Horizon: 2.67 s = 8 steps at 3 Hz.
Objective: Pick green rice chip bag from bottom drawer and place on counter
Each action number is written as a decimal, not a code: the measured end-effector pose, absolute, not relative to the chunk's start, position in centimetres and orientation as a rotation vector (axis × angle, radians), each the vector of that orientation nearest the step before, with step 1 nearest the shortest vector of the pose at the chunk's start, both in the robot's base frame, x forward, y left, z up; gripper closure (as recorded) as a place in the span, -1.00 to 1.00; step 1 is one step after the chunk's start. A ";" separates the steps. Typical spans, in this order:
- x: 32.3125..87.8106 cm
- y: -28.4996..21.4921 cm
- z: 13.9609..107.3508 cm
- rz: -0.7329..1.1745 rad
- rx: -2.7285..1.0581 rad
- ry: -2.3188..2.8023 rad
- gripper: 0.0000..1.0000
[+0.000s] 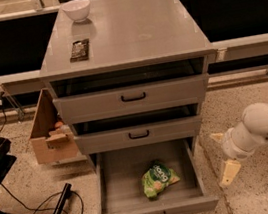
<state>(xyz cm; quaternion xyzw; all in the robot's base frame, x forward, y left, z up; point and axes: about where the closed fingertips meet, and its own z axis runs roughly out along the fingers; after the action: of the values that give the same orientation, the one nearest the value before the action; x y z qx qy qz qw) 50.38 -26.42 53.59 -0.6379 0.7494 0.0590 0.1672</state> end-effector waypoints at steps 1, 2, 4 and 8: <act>55.6 -27.2 45.5 0.195 -1.817 2.016 -1.00; 57.1 -25.9 40.1 0.229 -1.810 2.013 -1.00; 58.0 -23.4 37.5 0.257 -1.853 1.986 -1.00; 65.7 -9.4 19.8 0.467 -2.017 1.746 -1.00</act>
Offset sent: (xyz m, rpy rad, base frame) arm 0.0873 0.0167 -0.1963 0.1122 -0.0344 0.0457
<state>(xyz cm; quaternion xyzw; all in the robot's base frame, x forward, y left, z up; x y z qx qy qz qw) 65.66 -9.37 19.85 -0.7273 0.6295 0.1686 0.2152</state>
